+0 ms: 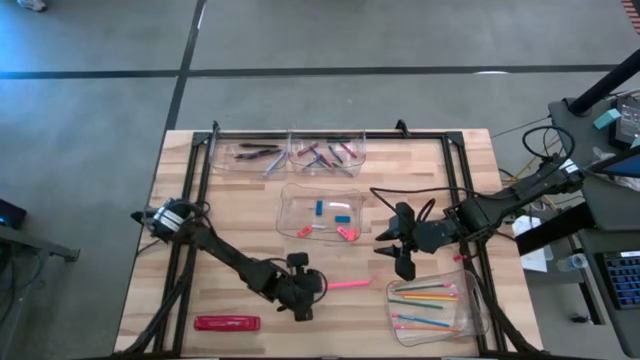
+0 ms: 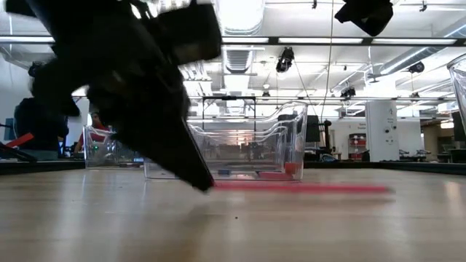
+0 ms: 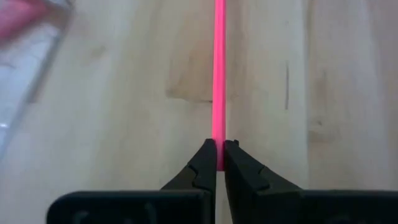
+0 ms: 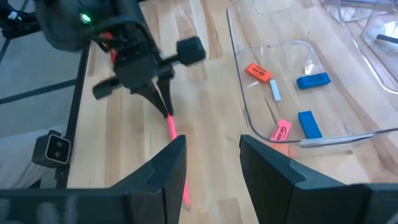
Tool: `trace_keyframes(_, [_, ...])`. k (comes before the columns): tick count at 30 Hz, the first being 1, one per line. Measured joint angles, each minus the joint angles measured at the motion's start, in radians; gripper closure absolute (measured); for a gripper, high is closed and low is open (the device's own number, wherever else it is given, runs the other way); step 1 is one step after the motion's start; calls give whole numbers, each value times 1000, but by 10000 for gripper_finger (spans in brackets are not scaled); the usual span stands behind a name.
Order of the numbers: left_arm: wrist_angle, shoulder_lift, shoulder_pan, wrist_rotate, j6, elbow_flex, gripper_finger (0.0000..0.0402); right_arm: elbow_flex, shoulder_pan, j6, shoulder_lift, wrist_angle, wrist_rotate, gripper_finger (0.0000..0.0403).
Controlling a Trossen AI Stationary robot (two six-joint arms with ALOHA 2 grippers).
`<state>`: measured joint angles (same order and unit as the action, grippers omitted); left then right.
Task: Sort crayons/erasers/pens/pencils in bins
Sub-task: Put the pink pencil into the bottom transparent bin
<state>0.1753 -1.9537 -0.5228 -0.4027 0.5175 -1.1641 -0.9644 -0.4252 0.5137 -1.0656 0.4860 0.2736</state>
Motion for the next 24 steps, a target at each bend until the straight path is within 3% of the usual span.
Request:
trace_keyframes(7, [58, 121, -24, -71, -2, 2, 401, 43, 0, -9, -15, -129, 8, 264])
trace_keyframes(14, [114, 189, -35, -136, -7, 7, 401, 53, 0, -85, -135, -225, -46, 251])
trace_keyframes(24, [123, 200, -36, -147, -6, 7, 401, 53, 0, -93, -292, -239, -91, 128])
